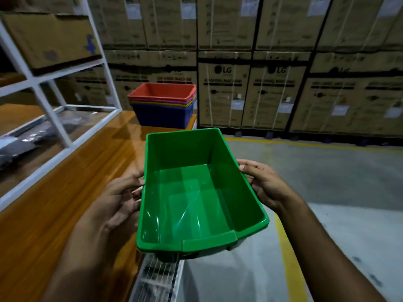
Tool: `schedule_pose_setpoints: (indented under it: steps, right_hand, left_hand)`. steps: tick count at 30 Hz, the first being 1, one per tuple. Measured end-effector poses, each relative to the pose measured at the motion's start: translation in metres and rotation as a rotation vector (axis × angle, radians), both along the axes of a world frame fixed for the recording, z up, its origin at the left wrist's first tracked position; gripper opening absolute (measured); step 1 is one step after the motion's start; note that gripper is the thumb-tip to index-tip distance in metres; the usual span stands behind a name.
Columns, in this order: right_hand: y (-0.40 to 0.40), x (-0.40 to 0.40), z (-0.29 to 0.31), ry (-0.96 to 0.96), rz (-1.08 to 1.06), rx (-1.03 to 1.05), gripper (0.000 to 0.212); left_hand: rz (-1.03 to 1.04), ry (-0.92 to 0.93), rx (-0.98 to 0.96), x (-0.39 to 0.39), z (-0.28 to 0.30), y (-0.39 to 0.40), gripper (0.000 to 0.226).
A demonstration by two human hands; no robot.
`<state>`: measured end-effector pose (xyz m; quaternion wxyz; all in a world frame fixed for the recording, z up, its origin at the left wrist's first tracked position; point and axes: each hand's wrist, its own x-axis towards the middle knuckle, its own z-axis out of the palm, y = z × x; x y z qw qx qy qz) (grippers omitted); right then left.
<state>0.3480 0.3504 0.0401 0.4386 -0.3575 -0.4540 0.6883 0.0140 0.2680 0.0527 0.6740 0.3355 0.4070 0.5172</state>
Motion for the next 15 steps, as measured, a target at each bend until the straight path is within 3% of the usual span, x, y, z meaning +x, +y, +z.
schedule_pose_setpoints:
  steps: [1, 3, 6, 8, 12, 15]
  right_hand:
    - [0.024, 0.002, 0.010, 0.014, 0.005, 0.004, 0.051]
    - [0.067, 0.004, 0.032, 0.016, 0.008, 0.026, 0.043]
    - [0.133, 0.008, 0.064, -0.003, 0.008, 0.114, 0.035]
    - [0.175, 0.011, 0.082, 0.018, -0.032, 0.138, 0.040]
    - [0.263, 0.014, 0.107, 0.004, -0.022, 0.146, 0.048]
    - [0.325, 0.009, 0.120, 0.041, 0.052, 0.149, 0.048]
  left_hand:
    - [-0.013, 0.003, 0.018, 0.000, 0.008, 0.026, 0.095]
    - [-0.016, 0.008, 0.068, 0.000, 0.024, 0.073, 0.092]
    - [-0.029, 0.004, 0.154, 0.002, 0.048, 0.142, 0.063]
    - [-0.022, -0.004, 0.188, 0.004, 0.065, 0.181, 0.048]
    - [0.009, 0.033, 0.272, 0.009, 0.091, 0.257, 0.068]
    - [0.088, 0.036, 0.274, 0.011, 0.102, 0.305, 0.067]
